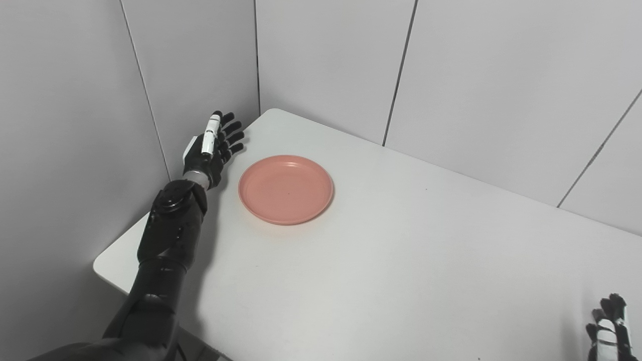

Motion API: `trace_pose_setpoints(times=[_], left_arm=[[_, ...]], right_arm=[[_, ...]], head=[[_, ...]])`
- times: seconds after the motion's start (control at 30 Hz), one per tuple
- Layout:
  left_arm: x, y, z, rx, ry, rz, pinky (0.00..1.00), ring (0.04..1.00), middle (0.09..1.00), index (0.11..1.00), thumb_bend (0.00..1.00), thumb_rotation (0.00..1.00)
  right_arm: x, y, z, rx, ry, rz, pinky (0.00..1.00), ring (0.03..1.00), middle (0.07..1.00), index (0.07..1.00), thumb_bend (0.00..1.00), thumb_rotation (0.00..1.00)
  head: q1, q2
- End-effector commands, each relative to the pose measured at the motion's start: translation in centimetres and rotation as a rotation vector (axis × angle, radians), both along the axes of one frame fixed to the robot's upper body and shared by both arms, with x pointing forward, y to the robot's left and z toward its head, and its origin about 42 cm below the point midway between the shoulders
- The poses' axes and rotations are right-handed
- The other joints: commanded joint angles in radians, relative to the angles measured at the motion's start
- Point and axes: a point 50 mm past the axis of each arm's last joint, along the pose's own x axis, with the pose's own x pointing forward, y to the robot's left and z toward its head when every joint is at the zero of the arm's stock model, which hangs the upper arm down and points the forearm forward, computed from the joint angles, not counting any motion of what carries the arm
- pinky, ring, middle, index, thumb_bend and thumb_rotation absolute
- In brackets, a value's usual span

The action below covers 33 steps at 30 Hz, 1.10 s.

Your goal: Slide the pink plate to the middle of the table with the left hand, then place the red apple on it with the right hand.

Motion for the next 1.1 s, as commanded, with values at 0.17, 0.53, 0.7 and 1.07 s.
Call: trace_pose_setpoints(times=[0.17,0.53,0.7,1.07], left_arm=[[0.8,1.4,2.2,0.05,-0.086,0.003,0.86,0.872,0.87,0.853,0.34,1.0],[0.4,0.6,0.5,0.042,-0.066,-0.011,0.87,0.864,0.864,0.845,0.35,1.0],[0.3,0.2,0.0,0.033,-0.058,-0.013,0.86,0.85,0.85,0.831,0.34,1.0],[0.0,-0.6,-0.9,0.007,-0.056,-0.066,0.86,0.87,0.874,0.854,0.34,1.0]], right_arm=[[0.4,0.1,1.6,-0.002,-0.053,0.011,1.0,1.0,1.0,1.0,0.0,1.0],[0.4,0.1,1.7,-0.007,-0.062,0.017,1.0,1.0,1.0,1.0,0.0,1.0],[0.3,0.0,1.7,-0.002,-0.063,0.019,1.0,1.0,1.0,1.0,0.0,1.0],[0.3,0.2,1.9,0.001,-0.061,0.018,1.0,1.0,1.0,1.0,0.0,1.0]], head=[[-0.002,0.004],[-0.003,0.008],[-0.004,0.011],[-0.007,0.014]])
